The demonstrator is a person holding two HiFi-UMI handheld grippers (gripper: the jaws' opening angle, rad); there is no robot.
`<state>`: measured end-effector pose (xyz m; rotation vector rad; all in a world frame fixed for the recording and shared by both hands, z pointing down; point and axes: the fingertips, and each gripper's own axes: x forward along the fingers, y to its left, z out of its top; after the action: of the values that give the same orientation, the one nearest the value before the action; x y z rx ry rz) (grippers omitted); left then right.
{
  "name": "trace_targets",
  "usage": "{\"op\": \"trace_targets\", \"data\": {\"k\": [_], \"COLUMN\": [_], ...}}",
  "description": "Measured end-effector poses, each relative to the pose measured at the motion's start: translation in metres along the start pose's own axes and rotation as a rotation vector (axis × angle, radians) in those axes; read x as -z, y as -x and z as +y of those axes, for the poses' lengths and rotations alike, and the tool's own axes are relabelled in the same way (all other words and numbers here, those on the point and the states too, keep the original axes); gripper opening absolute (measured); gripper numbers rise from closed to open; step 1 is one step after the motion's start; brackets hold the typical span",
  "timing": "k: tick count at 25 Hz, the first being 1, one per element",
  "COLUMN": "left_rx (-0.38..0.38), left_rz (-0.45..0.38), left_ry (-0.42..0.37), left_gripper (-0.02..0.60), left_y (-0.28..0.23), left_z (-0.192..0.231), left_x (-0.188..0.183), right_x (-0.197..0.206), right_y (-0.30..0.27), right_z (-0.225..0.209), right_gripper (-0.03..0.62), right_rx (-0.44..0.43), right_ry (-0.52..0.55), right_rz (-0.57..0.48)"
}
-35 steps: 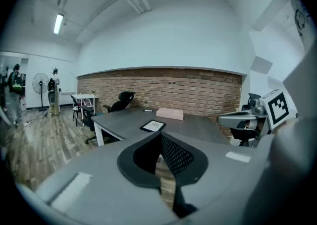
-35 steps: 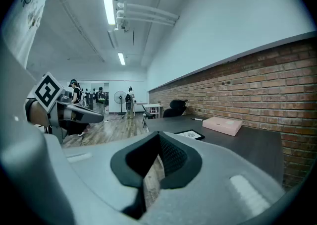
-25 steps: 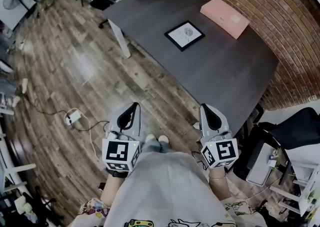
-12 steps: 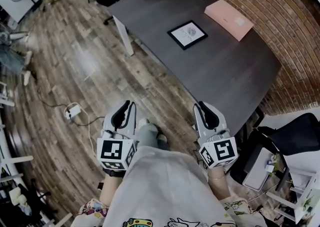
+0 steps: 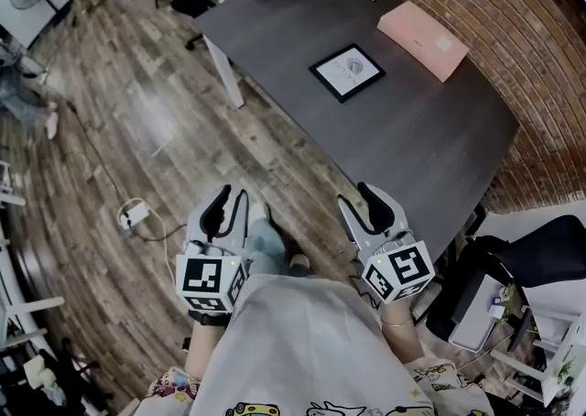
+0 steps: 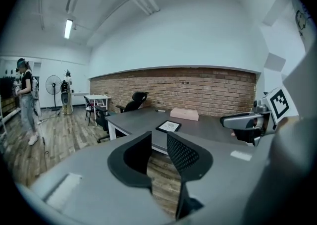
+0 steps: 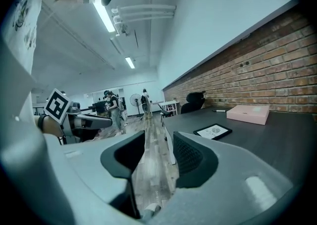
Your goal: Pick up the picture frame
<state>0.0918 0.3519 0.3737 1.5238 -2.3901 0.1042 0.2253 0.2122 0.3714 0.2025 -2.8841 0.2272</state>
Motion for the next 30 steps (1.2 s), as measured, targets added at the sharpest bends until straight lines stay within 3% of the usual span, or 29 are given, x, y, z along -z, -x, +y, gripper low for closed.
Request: {"op": "trace_targets", "data": {"k": [17, 30], "left_rx": [0.065, 0.120], "left_rz": [0.007, 0.045], "left_ry": [-0.022, -0.017], "left_gripper": [0.138, 0.167], "left_y": [-0.117, -0.144], "left_z": [0.147, 0.197], "left_x": [-0.054, -0.048], "right_x": [-0.052, -0.037], "right_y": [-0.164, -0.206], "right_z": [-0.037, -0.036], "right_gripper": [0.195, 0.210], "right_rx": [0.127, 0.211], "right_ry": [-0.020, -0.080], "right_rz": [-0.009, 0.051]}}
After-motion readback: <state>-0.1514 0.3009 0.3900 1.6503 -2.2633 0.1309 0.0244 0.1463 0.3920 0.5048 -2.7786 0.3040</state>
